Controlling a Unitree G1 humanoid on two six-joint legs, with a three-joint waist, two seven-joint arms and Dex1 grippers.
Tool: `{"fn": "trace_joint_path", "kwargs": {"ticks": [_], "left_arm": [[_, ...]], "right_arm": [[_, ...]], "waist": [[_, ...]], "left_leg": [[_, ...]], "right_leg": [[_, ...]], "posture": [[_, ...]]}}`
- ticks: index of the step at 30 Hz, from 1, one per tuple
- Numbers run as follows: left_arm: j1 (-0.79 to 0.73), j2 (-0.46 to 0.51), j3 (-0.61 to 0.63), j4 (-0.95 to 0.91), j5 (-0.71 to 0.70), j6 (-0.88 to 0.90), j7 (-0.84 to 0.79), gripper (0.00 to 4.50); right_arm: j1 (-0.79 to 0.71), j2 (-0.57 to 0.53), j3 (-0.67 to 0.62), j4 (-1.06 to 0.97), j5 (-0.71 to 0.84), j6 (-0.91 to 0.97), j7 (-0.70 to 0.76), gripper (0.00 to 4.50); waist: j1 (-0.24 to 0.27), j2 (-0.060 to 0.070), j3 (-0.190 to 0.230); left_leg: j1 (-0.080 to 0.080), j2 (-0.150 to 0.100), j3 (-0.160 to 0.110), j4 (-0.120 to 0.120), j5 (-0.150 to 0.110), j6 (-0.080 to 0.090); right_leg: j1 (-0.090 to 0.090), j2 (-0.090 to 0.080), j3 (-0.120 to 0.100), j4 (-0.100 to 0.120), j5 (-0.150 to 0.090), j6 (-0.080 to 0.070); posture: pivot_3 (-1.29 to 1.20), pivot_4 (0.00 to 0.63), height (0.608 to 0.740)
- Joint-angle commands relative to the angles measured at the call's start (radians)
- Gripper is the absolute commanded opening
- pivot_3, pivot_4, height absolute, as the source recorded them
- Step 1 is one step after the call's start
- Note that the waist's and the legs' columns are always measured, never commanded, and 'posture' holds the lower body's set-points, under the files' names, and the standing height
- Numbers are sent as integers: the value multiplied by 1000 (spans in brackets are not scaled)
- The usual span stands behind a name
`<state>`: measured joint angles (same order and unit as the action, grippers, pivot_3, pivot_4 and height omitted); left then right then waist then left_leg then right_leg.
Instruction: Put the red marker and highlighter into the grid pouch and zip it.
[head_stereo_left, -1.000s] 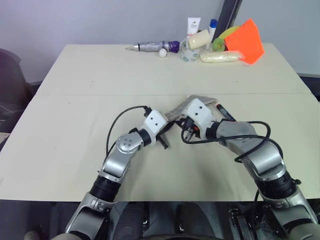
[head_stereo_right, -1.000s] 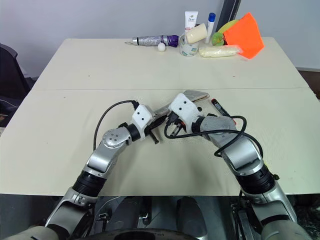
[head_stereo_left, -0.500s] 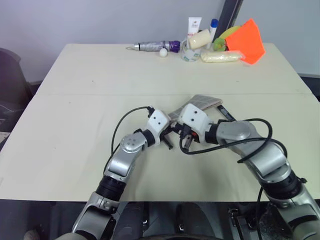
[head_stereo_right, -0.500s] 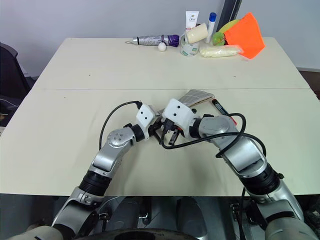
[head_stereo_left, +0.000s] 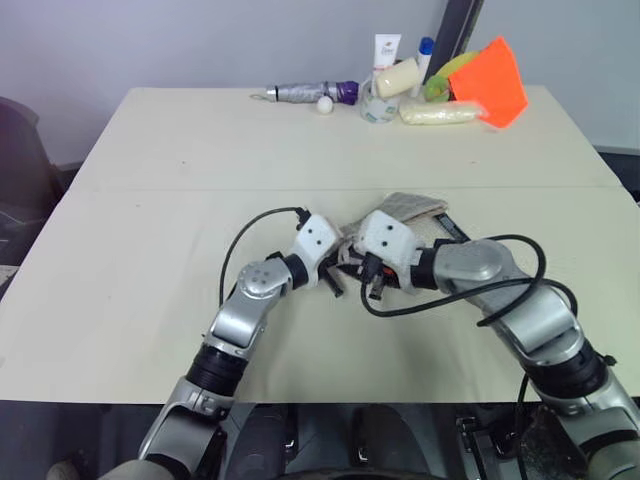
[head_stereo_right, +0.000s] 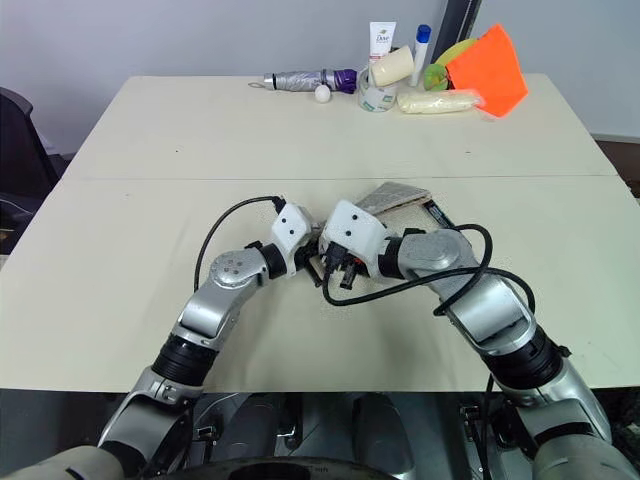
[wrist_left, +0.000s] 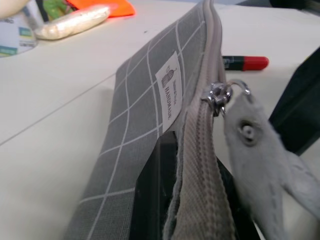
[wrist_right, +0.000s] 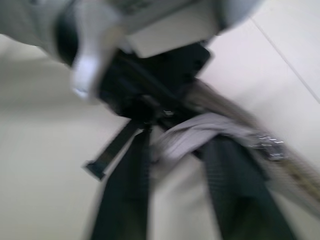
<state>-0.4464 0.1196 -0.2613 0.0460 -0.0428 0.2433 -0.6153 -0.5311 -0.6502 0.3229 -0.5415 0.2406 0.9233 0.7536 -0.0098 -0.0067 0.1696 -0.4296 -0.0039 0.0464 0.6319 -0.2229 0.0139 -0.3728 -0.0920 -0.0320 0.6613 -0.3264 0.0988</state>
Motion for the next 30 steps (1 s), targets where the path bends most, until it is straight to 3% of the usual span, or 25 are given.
{"fn": "trace_joint_path", "kwargs": {"ticks": [1,2,6,12,18,24,27,30], "left_arm": [[-31,-3,-9,-57,-3,-52,-2,0],[-32,3,-4,-52,-2,-56,-1,0],[-37,43,16,-24,13,-98,0,0],[-45,92,13,22,29,-173,-1,0],[-45,104,-7,81,44,-227,-17,0],[-40,89,-9,91,52,-237,-5,0],[-33,78,-3,89,54,-229,10,0],[-27,73,-1,87,56,-221,20,0]], "right_arm": [[18,-45,-40,-18,-3,-26,9,3380],[40,-75,-73,-19,2,-38,23,3875],[147,-166,-275,8,49,-37,41,3875],[285,-227,-469,127,29,-50,-10,3875],[255,-141,-549,380,-16,-79,-175,3875],[218,-62,-567,515,5,-83,-216,3875],[205,-33,-592,543,31,-74,-224,2971],[210,-32,-588,535,44,-92,-213,1468]], "waist": [[2,0,0],[4,0,0],[20,-1,0],[23,-1,0],[20,-1,0],[22,0,0],[21,0,0],[22,0,0]], "left_leg": [[0,0,0,0,0,0],[0,0,0,0,0,0],[-1,0,0,0,-1,1],[-1,0,0,-1,-1,1],[0,0,1,0,-1,1],[0,0,1,0,-1,1],[0,0,1,0,-1,1],[0,0,1,0,-1,1]], "right_leg": [[0,0,0,0,0,0],[0,0,0,0,0,0],[1,-1,0,-3,0,0],[1,-1,-1,-4,0,0],[2,0,-1,-4,0,0],[2,1,-1,-4,0,0],[2,1,-1,-4,0,1],[3,1,-1,-3,1,1]], "posture": [[0,150,740],[0,150,740],[0,150,740],[0,150,740],[0,150,740],[0,150,740],[0,150,740],[0,150,740]]}}
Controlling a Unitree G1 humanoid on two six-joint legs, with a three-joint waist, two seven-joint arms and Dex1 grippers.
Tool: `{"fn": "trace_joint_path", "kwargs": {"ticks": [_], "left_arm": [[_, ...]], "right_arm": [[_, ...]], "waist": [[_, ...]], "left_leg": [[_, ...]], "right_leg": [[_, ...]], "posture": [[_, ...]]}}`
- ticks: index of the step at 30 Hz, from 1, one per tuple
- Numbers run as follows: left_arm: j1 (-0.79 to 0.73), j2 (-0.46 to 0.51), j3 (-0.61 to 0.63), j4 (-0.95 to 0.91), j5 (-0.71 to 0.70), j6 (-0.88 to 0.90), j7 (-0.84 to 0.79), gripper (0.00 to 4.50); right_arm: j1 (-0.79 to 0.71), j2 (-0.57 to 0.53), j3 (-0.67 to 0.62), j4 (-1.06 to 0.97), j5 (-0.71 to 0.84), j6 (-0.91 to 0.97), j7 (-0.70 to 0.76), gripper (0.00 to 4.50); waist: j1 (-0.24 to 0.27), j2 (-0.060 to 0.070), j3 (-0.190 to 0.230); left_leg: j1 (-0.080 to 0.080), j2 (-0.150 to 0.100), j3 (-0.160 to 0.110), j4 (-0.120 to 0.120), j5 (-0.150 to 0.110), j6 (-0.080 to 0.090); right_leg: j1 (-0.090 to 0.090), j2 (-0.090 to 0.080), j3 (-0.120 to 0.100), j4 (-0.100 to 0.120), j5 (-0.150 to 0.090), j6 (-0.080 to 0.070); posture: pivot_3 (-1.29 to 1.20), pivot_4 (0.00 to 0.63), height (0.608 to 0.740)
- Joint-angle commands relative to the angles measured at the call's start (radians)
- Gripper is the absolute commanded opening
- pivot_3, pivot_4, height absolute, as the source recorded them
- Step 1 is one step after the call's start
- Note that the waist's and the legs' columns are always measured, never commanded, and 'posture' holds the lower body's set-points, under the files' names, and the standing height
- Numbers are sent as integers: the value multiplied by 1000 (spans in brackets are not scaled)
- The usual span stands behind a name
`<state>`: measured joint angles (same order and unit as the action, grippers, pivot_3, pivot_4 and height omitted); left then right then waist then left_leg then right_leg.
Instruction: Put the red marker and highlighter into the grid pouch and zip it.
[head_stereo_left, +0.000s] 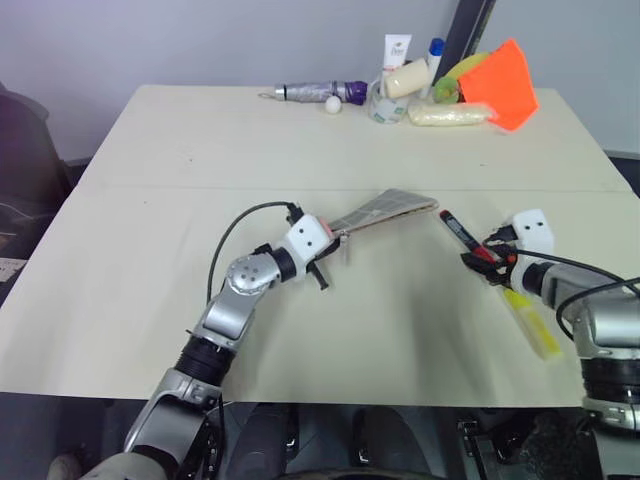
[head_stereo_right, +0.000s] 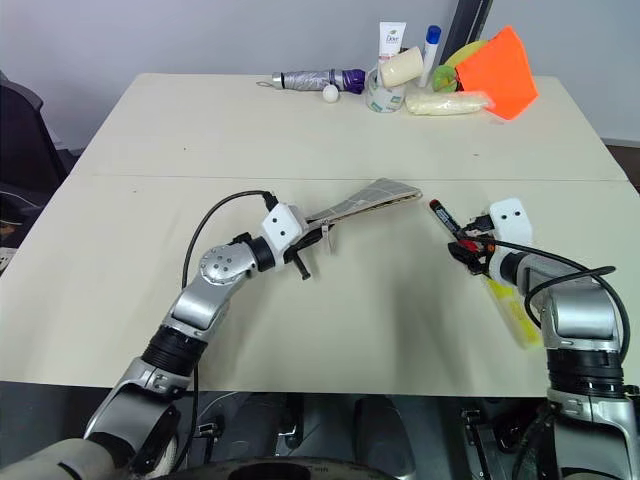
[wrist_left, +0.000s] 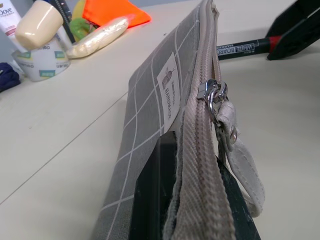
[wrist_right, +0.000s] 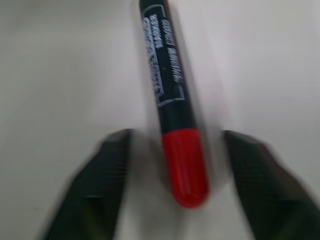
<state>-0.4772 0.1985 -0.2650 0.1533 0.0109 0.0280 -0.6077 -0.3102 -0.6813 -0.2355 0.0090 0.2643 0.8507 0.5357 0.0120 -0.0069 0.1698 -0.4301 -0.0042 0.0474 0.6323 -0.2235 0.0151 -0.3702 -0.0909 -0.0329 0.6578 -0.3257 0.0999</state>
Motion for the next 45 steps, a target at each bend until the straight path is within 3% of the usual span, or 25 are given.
{"fn": "trace_joint_path", "kwargs": {"ticks": [1,2,3,9,15,21,45], "left_arm": [[6,-9,4,-20,2,-1,17,0],[6,-12,5,-18,3,2,21,0],[6,-13,6,-17,3,3,23,0],[-13,-11,16,15,17,-3,50,0],[-31,-7,15,48,25,-22,55,0],[-41,-15,12,63,27,-32,52,0],[-3,0,-18,20,41,-45,18,0]], "right_arm": [[-7,-2,-25,-25,23,-30,11,914],[-3,-4,-20,-36,25,-38,17,367],[-1,-6,-16,-42,27,-43,20,292],[72,-150,70,-183,-43,-105,98,292],[182,-293,36,-352,-29,-233,245,292],[162,-285,34,-434,6,-215,263,292],[73,-265,123,-324,-52,-215,240,292]], "waist": [[0,0,0],[0,0,0],[0,0,0],[1,0,0],[-2,0,0],[1,0,0],[1,-1,0]], "left_leg": [[0,0,0,0,0,0],[0,0,0,0,0,0],[0,0,0,0,0,0],[0,0,0,0,0,0],[0,1,0,1,0,0],[1,1,-1,1,0,0],[1,1,-1,1,0,0]], "right_leg": [[0,0,0,0,0,0],[0,0,0,0,0,0],[0,0,0,0,0,0],[0,0,0,0,0,0],[0,2,0,0,0,0],[1,2,0,0,0,0],[2,1,0,0,0,0]], "posture": [[0,150,740],[0,150,740],[0,150,740],[0,150,740],[0,150,740],[0,150,740],[0,150,740]]}}
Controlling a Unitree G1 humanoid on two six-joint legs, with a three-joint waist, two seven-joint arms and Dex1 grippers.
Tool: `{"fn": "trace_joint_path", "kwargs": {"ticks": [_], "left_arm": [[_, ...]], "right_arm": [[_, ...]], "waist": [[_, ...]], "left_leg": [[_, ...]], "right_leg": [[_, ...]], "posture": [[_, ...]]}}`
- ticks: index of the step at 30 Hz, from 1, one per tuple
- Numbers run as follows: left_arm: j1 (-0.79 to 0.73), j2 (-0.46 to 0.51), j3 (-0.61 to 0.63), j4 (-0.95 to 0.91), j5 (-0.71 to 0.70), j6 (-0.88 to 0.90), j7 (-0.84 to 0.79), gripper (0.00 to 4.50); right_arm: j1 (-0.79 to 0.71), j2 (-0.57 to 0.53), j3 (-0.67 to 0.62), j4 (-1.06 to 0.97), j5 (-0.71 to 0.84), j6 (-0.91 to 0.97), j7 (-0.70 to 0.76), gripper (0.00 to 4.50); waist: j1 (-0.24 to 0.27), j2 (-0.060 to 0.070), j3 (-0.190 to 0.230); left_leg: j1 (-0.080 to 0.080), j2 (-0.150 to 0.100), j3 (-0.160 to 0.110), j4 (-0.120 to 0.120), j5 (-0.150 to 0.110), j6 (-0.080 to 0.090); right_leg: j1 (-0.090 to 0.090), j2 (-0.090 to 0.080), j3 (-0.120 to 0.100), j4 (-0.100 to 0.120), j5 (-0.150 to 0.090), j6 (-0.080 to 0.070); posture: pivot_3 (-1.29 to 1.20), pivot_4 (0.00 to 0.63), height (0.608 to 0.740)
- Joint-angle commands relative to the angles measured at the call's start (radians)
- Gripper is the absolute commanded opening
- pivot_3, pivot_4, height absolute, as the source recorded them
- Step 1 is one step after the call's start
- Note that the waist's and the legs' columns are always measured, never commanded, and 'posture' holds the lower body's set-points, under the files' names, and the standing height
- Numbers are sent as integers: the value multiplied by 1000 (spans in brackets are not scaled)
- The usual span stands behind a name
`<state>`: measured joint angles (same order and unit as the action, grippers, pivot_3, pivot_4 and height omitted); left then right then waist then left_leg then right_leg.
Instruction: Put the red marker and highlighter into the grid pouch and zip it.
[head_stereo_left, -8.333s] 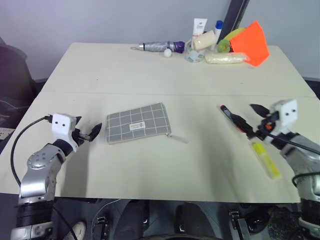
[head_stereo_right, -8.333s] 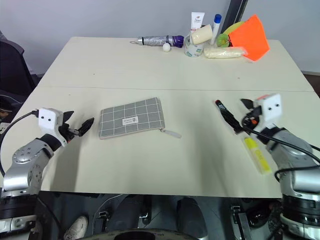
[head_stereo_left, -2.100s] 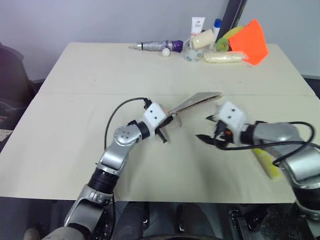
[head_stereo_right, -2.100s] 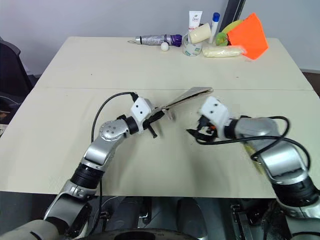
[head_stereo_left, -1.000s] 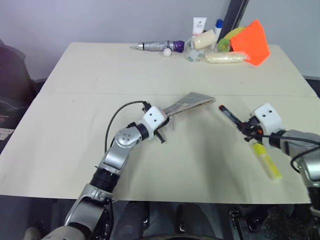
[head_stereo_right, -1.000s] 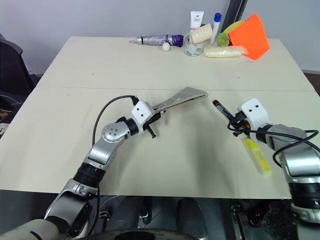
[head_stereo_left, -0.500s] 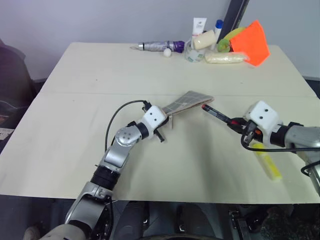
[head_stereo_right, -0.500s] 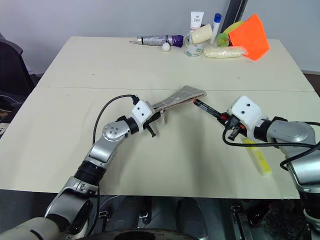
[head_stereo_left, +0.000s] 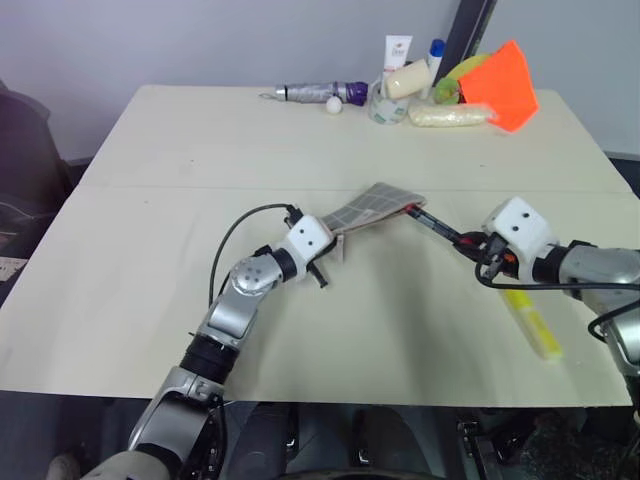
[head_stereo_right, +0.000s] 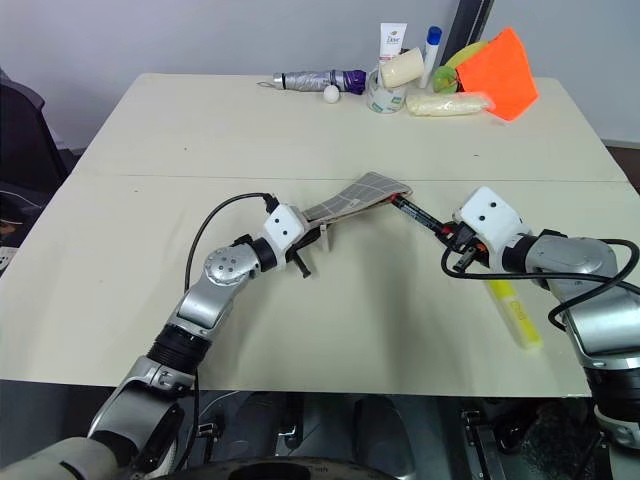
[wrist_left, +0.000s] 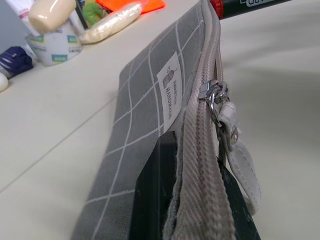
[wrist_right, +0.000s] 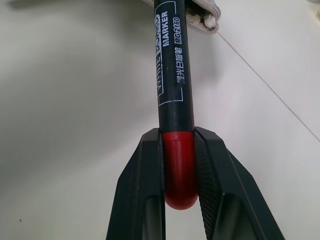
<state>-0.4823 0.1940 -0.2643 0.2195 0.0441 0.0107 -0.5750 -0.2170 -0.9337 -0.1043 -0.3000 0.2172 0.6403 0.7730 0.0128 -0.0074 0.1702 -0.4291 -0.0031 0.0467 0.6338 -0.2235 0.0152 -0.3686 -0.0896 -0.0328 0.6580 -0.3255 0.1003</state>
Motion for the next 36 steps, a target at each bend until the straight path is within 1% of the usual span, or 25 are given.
{"fn": "trace_joint_path", "kwargs": {"ticks": [1,7,15,23,29,30,31,32,35,36], "left_arm": [[3,6,-22,-46,11,-31,-19,0],[6,20,-39,-54,19,-63,-44,0],[15,47,-77,-90,26,-85,-106,0],[29,63,-98,-124,23,-83,-161,0],[40,62,-97,-138,24,-72,-168,0],[42,63,-96,-141,26,-70,-168,0],[43,63,-96,-141,27,-69,-167,0],[45,63,-95,-141,28,-67,-166,0],[48,61,-93,-142,27,-56,-161,0],[48,58,-90,-141,25,-51,-158,0]], "right_arm": [[-21,-14,-5,-16,-7,-5,5,292],[-18,-70,51,-37,-68,-38,38,292],[-57,-130,180,-67,-179,-118,97,292],[-177,-84,328,-116,-269,-161,157,292],[-205,-56,337,-117,-266,-136,192,292],[-204,-57,326,-121,-261,-129,195,792],[-205,-57,316,-124,-256,-126,196,1432],[-205,-56,300,-131,-247,-118,195,1791],[-203,-53,246,-165,-203,-83,196,3289],[-197,-56,210,-182,-175,-58,200,3717]], "waist": [[0,0,0],[0,0,0],[0,0,0],[-2,1,0],[0,0,0],[0,0,0],[-1,1,0],[-1,1,0],[0,1,0],[0,1,0]], "left_leg": [[0,0,0,0,0,0],[0,0,0,0,0,0],[0,0,0,0,0,0],[0,0,0,1,0,0],[0,0,0,1,0,0],[0,0,0,2,0,0],[0,0,0,2,0,0],[0,0,0,2,0,0],[0,0,0,2,0,0],[0,0,0,2,0,0]], "right_leg": [[0,0,0,0,0,0],[0,0,0,0,0,0],[0,0,0,0,0,0],[0,0,0,0,0,0],[0,-1,0,0,0,0],[0,-1,0,0,0,0],[0,-1,0,0,0,0],[0,-1,0,0,0,0],[0,-1,0,0,0,0],[0,-1,0,0,0,0]], "posture": [[0,150,740],[0,150,740],[0,150,740],[0,150,740],[0,150,740],[0,150,740],[0,150,740],[0,150,740],[0,150,740],[0,150,740]]}}
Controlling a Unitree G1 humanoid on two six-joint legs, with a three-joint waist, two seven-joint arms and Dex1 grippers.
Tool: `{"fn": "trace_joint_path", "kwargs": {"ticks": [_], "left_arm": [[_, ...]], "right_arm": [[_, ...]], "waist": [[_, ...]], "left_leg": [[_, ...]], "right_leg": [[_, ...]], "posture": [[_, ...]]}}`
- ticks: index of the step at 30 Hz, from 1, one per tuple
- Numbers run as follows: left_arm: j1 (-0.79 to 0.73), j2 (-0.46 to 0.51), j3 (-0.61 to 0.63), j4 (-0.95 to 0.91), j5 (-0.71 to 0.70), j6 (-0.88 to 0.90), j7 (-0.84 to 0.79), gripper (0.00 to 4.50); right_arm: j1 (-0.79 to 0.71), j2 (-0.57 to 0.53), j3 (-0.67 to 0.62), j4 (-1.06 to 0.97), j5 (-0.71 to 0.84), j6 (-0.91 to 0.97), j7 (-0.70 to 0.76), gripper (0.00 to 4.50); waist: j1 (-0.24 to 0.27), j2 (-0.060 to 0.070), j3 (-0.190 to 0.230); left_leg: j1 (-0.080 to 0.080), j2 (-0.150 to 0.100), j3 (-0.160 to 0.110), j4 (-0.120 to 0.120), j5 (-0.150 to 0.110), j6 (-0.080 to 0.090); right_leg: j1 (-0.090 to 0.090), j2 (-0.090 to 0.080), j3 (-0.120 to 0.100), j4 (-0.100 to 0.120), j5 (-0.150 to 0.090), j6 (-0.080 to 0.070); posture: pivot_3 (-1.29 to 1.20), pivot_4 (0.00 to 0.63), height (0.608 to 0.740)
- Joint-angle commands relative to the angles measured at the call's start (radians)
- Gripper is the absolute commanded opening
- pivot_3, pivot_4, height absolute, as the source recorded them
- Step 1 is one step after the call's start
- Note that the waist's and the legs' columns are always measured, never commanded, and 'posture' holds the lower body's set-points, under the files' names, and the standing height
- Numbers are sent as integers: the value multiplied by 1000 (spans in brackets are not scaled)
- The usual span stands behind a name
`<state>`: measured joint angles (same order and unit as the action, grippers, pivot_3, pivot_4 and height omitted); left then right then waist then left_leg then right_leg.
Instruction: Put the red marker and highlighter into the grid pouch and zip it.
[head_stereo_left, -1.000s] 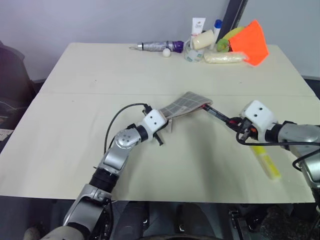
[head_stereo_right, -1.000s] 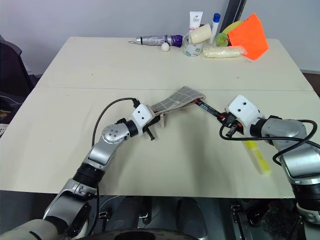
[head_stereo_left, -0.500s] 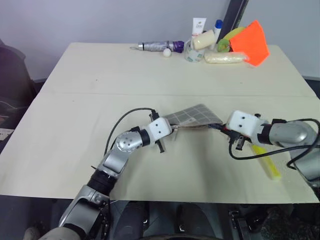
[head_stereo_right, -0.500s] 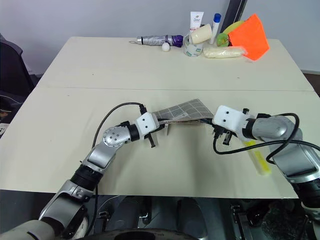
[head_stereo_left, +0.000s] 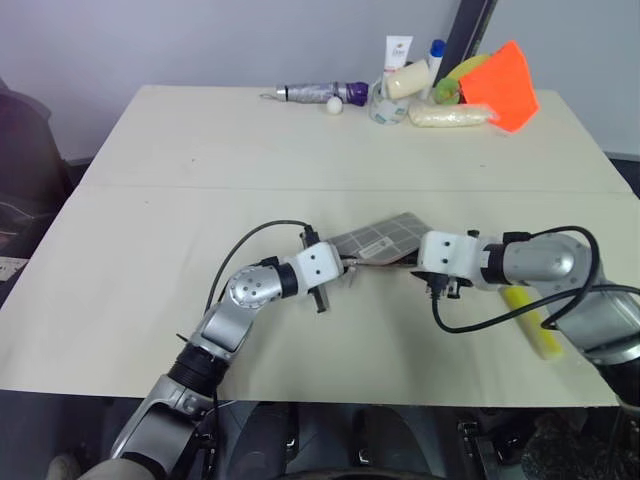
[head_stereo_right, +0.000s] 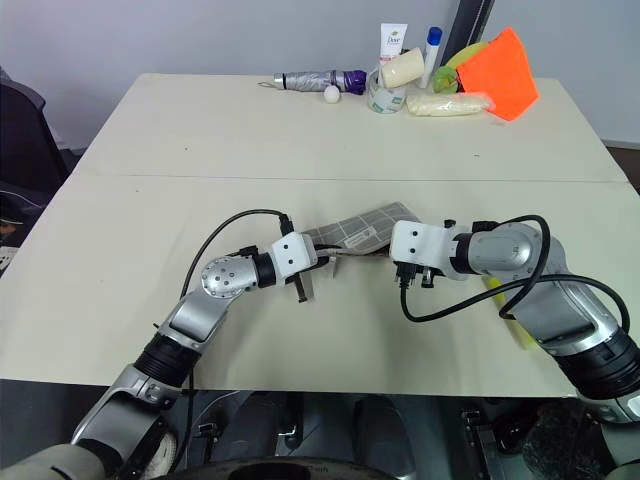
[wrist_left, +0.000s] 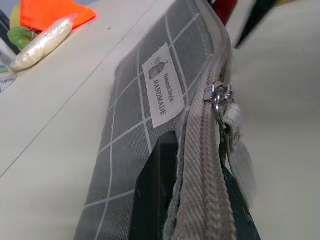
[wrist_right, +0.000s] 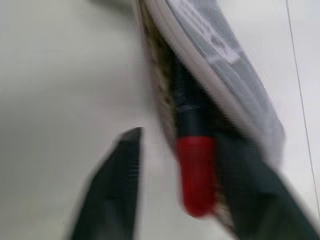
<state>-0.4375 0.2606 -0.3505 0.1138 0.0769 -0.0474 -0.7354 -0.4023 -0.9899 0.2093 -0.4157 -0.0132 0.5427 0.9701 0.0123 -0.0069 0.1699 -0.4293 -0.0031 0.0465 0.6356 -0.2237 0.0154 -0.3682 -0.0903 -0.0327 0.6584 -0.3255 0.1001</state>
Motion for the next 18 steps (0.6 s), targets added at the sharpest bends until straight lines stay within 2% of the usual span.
{"fn": "trace_joint_path", "kwargs": {"ticks": [1,5,10,13,18], "left_arm": [[3,-11,-3,-33,-9,9,5,0],[-10,-29,6,-8,-13,18,20,0],[-26,-45,6,25,-12,14,25,0],[-44,-59,8,59,-14,4,24,0],[-68,-76,2,103,-16,-20,12,0]], "right_arm": [[-7,-2,-128,-78,74,57,5,3717],[86,-24,-309,-127,160,169,10,3717],[318,-9,-547,-136,190,272,-11,3717],[518,42,-702,-124,193,311,-23,3717],[642,154,-820,-132,249,402,-73,3717]], "waist": [[1,0,0],[3,0,0],[4,0,0],[7,0,0],[-2,1,-1]], "left_leg": [[0,0,0,0,0,0],[0,0,0,1,0,0],[0,0,-1,1,-1,1],[1,0,-1,2,-1,2],[3,0,0,3,-1,2]], "right_leg": [[0,0,0,0,0,0],[1,0,0,0,0,0],[2,-1,-1,0,0,0],[4,-1,-1,-1,0,0],[5,0,0,0,0,1]], "posture": [[0,150,740],[0,150,740],[0,150,740],[0,150,740],[0,150,740]]}}
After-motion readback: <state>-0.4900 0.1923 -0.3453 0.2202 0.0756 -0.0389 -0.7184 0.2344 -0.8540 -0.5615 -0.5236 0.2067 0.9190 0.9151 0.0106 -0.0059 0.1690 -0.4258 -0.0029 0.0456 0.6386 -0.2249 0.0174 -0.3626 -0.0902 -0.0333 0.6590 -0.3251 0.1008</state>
